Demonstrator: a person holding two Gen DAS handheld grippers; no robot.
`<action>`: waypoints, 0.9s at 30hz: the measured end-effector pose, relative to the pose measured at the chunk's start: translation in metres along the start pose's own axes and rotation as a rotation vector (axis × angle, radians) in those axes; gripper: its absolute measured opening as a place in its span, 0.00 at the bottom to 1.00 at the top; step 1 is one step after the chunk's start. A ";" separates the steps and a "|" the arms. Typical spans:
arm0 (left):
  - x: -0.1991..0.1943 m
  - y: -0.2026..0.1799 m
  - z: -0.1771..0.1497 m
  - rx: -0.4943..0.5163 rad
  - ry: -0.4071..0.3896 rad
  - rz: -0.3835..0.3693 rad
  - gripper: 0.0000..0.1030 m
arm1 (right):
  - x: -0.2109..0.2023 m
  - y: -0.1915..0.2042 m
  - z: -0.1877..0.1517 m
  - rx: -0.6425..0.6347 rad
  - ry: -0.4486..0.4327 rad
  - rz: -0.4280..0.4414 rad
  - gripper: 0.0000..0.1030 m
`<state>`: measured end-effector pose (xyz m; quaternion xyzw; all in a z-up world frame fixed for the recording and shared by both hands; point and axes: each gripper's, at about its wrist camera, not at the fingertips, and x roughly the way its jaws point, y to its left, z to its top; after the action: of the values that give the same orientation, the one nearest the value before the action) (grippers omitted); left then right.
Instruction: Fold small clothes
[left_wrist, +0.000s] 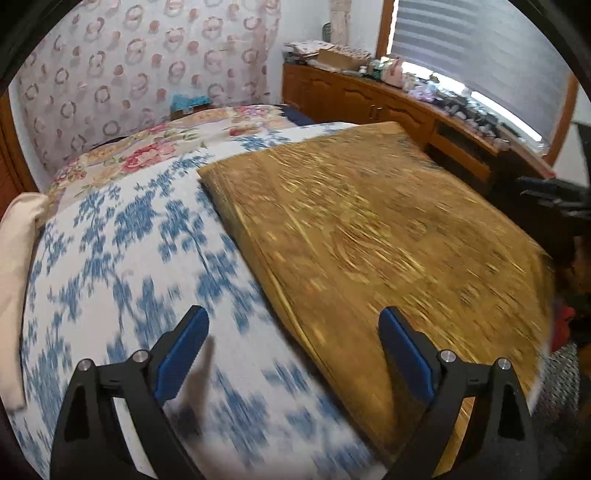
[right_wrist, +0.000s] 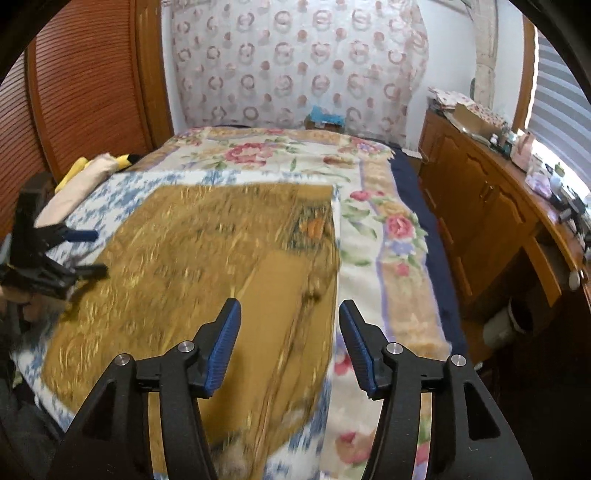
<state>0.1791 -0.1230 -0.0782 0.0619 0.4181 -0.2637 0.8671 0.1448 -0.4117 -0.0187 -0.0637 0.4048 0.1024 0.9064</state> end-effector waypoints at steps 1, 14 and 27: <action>-0.007 -0.002 -0.006 -0.001 0.000 -0.010 0.92 | -0.003 0.003 -0.011 -0.001 0.004 -0.009 0.55; -0.051 -0.035 -0.072 -0.058 0.045 -0.153 0.63 | -0.027 0.038 -0.066 0.029 -0.023 0.065 0.59; -0.054 -0.071 -0.087 0.022 0.080 -0.209 0.13 | -0.039 0.078 -0.070 -0.035 -0.065 0.113 0.64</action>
<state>0.0556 -0.1331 -0.0853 0.0379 0.4534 -0.3546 0.8169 0.0507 -0.3554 -0.0381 -0.0532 0.3761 0.1625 0.9107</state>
